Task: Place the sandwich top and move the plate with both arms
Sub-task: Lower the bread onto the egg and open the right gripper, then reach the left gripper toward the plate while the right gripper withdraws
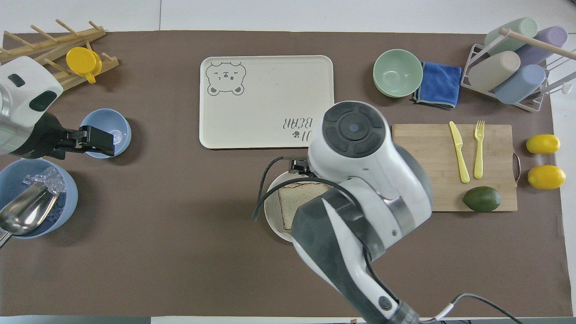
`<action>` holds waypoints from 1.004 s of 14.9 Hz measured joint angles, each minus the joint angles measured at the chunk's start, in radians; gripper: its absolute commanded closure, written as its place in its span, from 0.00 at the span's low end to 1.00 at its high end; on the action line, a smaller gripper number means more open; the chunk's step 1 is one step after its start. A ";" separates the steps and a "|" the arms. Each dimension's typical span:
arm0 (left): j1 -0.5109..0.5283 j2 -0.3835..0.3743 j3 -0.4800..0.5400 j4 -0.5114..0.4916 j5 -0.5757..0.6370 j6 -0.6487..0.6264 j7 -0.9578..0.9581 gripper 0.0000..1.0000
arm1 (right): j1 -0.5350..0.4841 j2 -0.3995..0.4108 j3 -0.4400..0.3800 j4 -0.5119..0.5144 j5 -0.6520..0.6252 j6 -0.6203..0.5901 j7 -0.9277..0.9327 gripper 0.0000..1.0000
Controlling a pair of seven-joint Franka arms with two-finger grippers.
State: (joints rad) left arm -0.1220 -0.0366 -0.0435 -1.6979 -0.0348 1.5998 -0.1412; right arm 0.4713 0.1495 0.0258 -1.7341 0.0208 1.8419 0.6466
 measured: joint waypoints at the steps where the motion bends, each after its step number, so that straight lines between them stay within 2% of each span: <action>1: 0.000 0.000 -0.001 -0.002 0.000 0.002 0.000 0.00 | -0.050 -0.019 -0.001 0.001 0.001 -0.010 -0.033 0.00; 5: -0.010 -0.004 -0.016 -0.055 -0.037 0.050 -0.026 0.00 | -0.230 -0.080 -0.009 0.007 0.003 -0.074 -0.229 0.00; 8: -0.091 -0.014 -0.024 -0.146 -0.066 0.153 -0.120 0.00 | -0.334 -0.104 -0.025 0.053 0.003 -0.186 -0.414 0.00; 11: -0.192 -0.015 -0.029 -0.236 -0.102 0.255 -0.182 0.00 | -0.347 -0.095 -0.098 0.177 0.001 -0.355 -0.542 0.00; 13: -0.243 -0.012 -0.029 -0.310 -0.116 0.354 -0.236 0.00 | -0.352 -0.088 -0.141 0.214 -0.001 -0.388 -0.627 0.00; 15: -0.307 0.003 -0.030 -0.388 -0.119 0.483 -0.310 0.00 | -0.365 -0.087 -0.153 0.201 -0.001 -0.386 -0.658 0.00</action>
State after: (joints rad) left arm -0.4288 -0.0334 -0.0731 -2.0860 -0.1535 2.0827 -0.4516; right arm 0.1066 0.0623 -0.1276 -1.5331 0.0201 1.4555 -0.0114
